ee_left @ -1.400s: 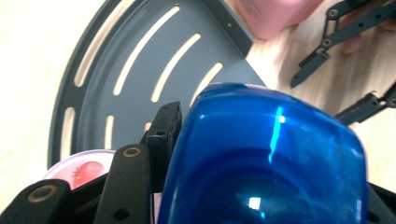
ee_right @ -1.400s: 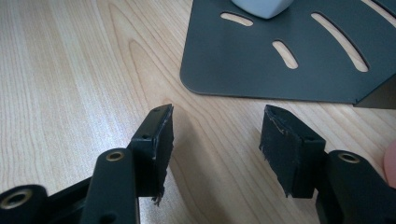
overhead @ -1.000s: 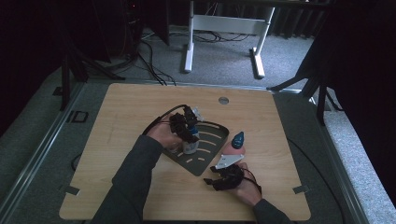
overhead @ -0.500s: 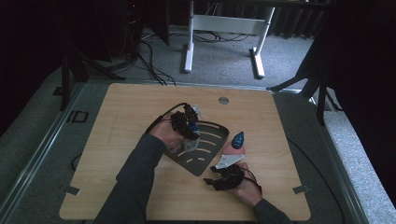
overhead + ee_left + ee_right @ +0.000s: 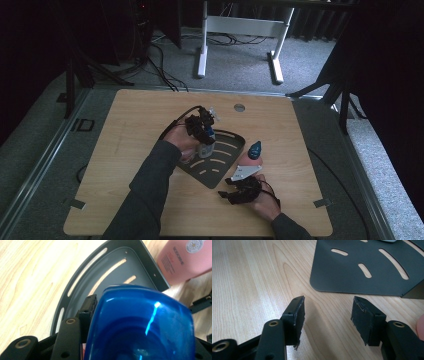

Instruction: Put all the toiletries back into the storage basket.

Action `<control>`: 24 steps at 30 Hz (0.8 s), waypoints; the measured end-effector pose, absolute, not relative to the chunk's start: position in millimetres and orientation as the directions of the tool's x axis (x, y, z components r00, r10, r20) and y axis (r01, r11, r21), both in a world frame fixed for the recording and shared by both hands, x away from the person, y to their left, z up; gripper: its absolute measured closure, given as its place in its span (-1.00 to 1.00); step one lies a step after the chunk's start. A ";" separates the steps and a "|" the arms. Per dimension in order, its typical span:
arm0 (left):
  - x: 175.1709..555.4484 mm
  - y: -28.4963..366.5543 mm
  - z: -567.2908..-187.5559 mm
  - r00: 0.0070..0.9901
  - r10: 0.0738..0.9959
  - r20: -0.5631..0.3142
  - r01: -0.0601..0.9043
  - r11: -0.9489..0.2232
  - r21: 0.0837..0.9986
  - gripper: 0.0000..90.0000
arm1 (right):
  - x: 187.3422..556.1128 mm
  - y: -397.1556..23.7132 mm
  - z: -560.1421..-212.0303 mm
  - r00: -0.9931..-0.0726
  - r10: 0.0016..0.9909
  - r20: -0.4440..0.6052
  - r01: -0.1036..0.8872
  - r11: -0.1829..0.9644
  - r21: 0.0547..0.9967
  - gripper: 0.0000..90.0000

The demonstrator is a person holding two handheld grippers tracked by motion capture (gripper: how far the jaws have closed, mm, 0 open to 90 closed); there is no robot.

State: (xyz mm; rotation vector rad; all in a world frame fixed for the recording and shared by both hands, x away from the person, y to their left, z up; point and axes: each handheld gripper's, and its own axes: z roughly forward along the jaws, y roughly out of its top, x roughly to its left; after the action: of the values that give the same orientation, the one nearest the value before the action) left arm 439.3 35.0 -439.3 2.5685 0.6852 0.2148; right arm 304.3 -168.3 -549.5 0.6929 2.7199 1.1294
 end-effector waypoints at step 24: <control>458.0 39.1 -442.1 0.783 0.621 0.039 0.518 -0.685 0.512 0.22 | 304.1 -168.0 -549.4 -0.890 0.452 0.068 0.367 0.618 0.695 -0.03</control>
State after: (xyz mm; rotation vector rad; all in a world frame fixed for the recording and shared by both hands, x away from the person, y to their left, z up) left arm 458.0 39.1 -442.1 2.4897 0.8522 0.2866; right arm 304.1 -168.0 -549.4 0.6915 2.7224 1.1305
